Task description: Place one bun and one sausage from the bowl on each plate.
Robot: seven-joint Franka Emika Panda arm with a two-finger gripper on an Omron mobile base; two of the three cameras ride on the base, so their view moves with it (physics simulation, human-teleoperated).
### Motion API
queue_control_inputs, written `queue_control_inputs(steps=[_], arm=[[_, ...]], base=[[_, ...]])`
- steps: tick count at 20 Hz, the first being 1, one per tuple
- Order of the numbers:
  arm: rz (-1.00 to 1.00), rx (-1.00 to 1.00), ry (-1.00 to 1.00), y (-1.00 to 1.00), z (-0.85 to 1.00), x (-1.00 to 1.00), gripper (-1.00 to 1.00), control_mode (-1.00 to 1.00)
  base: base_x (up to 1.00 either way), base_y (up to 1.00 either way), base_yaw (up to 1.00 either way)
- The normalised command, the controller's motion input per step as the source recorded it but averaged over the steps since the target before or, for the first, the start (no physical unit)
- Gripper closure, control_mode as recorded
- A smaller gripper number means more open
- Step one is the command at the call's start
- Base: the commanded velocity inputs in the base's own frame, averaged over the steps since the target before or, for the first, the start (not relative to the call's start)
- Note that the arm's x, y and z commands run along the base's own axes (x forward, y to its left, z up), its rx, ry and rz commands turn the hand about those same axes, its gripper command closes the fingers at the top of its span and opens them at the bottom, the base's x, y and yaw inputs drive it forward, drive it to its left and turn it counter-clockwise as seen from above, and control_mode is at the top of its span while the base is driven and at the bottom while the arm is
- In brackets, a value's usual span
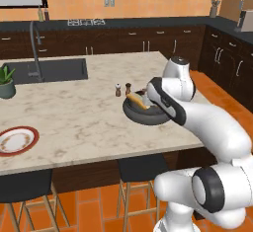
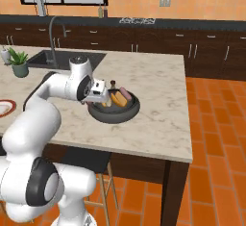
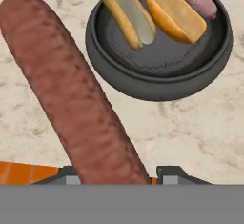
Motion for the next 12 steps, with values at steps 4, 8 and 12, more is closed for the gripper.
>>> queue_control_inputs(steps=[4,8,12], arm=[[-0.03,0.00,0.00,-0.09,0.75,-0.36,1.00,-1.00],[0.00,0.00,-0.06,0.00,0.01,-0.30,1.00,-1.00],[0.00,0.00,0.00,0.00,0.00,0.00,1.00,1.00]], base=[[0.00,0.00,0.00],[0.00,0.00,0.00],[-0.05,0.47,0.00]])
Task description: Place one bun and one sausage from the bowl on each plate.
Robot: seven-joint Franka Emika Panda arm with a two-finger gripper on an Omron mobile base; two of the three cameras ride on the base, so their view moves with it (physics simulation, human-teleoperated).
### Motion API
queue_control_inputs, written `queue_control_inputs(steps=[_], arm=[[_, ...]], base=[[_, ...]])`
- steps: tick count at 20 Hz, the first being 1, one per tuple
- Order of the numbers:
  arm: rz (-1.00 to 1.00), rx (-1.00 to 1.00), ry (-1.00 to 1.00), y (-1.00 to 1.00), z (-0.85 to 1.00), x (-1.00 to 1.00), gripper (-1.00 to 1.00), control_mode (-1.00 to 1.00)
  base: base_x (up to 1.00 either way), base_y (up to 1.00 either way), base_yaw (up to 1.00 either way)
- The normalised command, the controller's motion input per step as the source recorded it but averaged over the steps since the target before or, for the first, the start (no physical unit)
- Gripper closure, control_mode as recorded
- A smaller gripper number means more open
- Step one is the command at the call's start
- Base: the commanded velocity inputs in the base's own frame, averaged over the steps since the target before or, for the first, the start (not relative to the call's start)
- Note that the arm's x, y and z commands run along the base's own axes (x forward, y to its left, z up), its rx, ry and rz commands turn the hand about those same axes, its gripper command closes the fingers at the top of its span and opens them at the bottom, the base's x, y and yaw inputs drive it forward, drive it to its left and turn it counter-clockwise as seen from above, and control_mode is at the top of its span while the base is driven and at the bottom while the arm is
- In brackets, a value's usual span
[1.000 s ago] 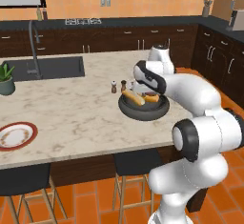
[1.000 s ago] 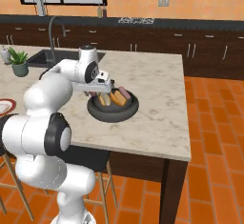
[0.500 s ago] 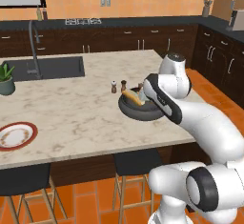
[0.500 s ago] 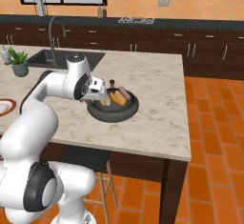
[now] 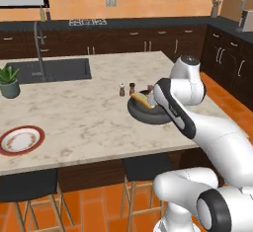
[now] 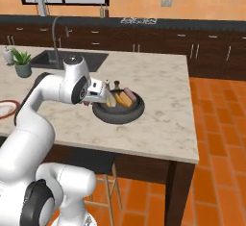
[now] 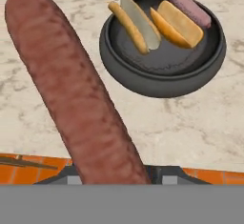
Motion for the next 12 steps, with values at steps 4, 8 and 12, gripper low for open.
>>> queue_control_inputs(steps=[4,8,12], arm=[[0.00,0.00,0.00,0.00,0.00,0.00,1.00,1.00],[0.00,0.00,0.00,0.00,0.00,0.00,1.00,1.00],[0.00,0.00,0.00,0.00,0.00,0.00,1.00,1.00]], base=[[0.00,1.00,0.00],[0.00,1.00,0.00],[0.00,1.00,0.00]])
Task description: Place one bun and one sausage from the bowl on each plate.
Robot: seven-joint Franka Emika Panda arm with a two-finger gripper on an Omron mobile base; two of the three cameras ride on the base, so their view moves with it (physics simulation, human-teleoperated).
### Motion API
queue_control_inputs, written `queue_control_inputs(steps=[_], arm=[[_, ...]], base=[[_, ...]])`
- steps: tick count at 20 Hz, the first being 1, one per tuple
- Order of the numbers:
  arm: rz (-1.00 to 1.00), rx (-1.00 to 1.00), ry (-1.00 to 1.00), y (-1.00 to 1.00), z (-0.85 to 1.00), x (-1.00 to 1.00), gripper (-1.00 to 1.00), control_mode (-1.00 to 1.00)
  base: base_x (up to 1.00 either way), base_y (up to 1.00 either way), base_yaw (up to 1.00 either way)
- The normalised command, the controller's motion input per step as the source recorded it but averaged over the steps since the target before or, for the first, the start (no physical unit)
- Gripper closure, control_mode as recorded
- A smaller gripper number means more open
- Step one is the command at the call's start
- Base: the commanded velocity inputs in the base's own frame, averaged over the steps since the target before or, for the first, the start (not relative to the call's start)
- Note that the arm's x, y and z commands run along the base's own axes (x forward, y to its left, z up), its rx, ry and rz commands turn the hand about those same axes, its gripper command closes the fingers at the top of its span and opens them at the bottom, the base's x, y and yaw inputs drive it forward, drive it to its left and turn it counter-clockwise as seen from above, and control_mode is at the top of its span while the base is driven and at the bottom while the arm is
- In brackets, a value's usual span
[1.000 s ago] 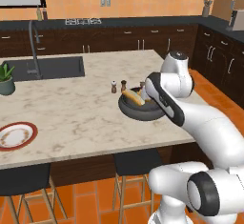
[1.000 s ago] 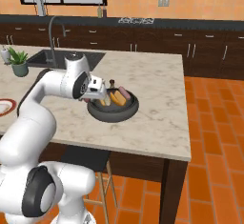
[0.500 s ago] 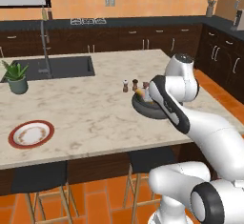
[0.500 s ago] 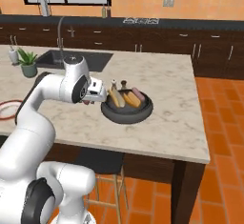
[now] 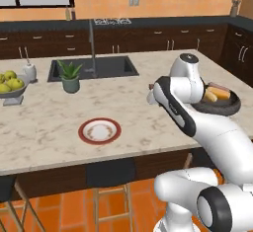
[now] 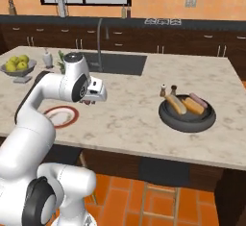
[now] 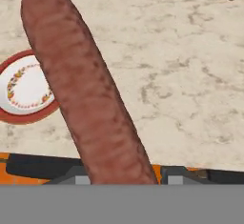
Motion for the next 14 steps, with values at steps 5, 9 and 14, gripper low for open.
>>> queue_control_inputs(steps=[5,9,14], arm=[[0.00,0.00,0.00,0.00,0.00,0.00,1.00,1.00],[0.00,0.00,0.00,0.00,0.00,0.00,1.00,1.00],[-0.01,0.00,0.03,0.32,-0.02,0.34,1.00,-1.00]], base=[[0.13,0.92,-0.04],[0.14,0.59,-0.04],[0.00,0.00,0.00]])
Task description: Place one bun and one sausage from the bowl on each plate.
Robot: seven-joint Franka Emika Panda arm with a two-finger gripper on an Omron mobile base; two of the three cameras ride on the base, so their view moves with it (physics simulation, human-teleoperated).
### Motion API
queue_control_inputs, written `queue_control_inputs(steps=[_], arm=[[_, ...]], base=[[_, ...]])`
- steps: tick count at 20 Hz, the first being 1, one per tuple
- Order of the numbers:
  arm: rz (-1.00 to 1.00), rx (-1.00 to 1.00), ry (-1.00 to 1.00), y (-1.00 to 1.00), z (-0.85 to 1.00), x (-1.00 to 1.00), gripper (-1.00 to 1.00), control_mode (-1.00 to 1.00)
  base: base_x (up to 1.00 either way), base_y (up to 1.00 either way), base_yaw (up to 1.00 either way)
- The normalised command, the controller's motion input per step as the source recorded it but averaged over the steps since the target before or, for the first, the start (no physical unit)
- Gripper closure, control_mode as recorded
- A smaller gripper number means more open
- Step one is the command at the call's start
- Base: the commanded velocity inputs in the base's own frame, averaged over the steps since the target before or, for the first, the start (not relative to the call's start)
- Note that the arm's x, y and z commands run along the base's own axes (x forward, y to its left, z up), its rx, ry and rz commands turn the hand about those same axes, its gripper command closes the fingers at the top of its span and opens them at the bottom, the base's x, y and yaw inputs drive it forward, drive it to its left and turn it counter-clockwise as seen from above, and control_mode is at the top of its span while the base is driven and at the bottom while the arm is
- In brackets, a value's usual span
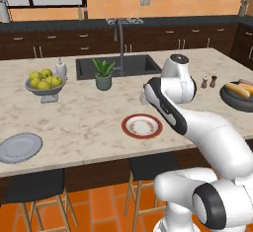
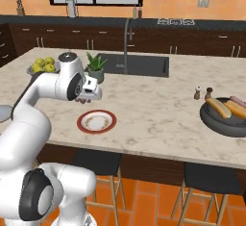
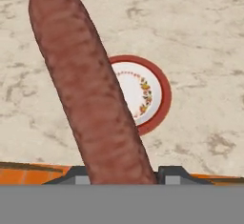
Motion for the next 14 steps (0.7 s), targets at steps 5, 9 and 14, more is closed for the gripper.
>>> queue_control_inputs(steps=[5,9,14], arm=[[0.00,0.00,0.02,0.22,-0.39,0.92,1.00,-1.00],[0.00,0.00,0.15,0.14,-0.93,0.49,1.00,-1.00],[0.00,0.00,0.00,0.05,-0.64,-0.50,1.00,-1.00]], base=[[0.00,0.00,0.00],[0.00,0.00,0.00],[0.00,0.00,0.00]])
